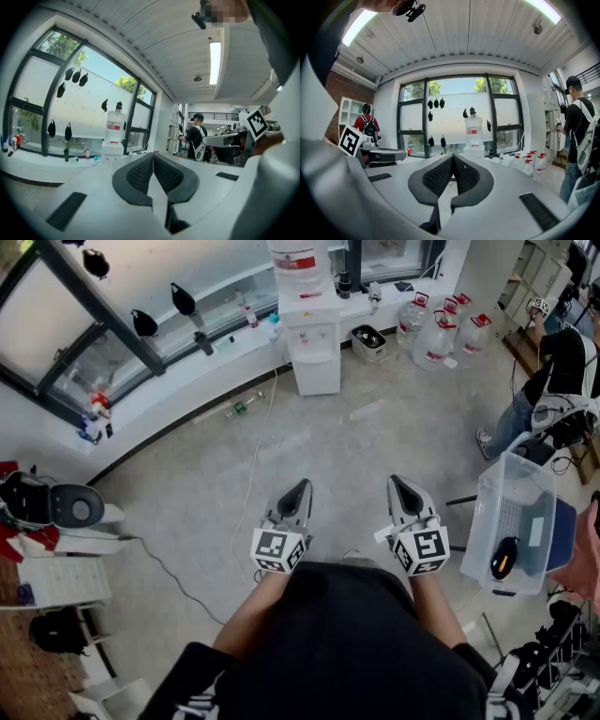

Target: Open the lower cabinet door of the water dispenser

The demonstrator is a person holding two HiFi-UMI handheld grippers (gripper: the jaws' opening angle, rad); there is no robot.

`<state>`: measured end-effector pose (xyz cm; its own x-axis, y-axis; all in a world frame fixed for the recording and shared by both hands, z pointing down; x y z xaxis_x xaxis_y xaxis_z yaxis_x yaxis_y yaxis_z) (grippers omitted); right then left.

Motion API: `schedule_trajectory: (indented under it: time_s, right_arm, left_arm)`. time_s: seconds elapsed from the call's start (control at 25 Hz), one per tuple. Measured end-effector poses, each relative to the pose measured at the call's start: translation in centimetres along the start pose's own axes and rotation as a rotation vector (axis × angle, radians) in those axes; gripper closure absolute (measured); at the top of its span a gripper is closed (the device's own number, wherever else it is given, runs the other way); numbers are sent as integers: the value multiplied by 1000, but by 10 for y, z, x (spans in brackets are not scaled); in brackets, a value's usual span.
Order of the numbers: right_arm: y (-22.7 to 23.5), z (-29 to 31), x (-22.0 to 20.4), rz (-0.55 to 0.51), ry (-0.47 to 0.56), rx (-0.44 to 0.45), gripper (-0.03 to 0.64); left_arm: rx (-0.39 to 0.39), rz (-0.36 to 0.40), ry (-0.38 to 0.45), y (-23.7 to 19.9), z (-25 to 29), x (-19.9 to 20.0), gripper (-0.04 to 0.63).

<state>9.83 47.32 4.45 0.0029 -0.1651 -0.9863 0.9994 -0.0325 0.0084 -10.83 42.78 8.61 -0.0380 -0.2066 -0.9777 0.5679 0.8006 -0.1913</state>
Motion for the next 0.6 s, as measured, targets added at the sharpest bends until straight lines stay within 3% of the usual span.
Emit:
schedule_trajectory:
  time_s: [0.24, 0.6]
  right_arm:
    - [22, 1, 2, 8, 7, -14, 619]
    - [24, -5, -1, 20, -6, 38, 618]
  left_arm:
    - [10, 7, 21, 8, 12, 7, 591]
    - [53, 22, 35, 16, 7, 8, 591]
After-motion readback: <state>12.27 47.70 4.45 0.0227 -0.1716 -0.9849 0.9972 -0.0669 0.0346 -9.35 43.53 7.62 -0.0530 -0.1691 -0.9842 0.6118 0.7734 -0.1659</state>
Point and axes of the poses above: the fingertips, and each gripper's own axes: z forward along the fingers, y to its right, x out of its top, the point moved 3 cm from there along -z, backward along the fingers, and after that the axes turned 13 degrees about -x, right-handed, at the moved point
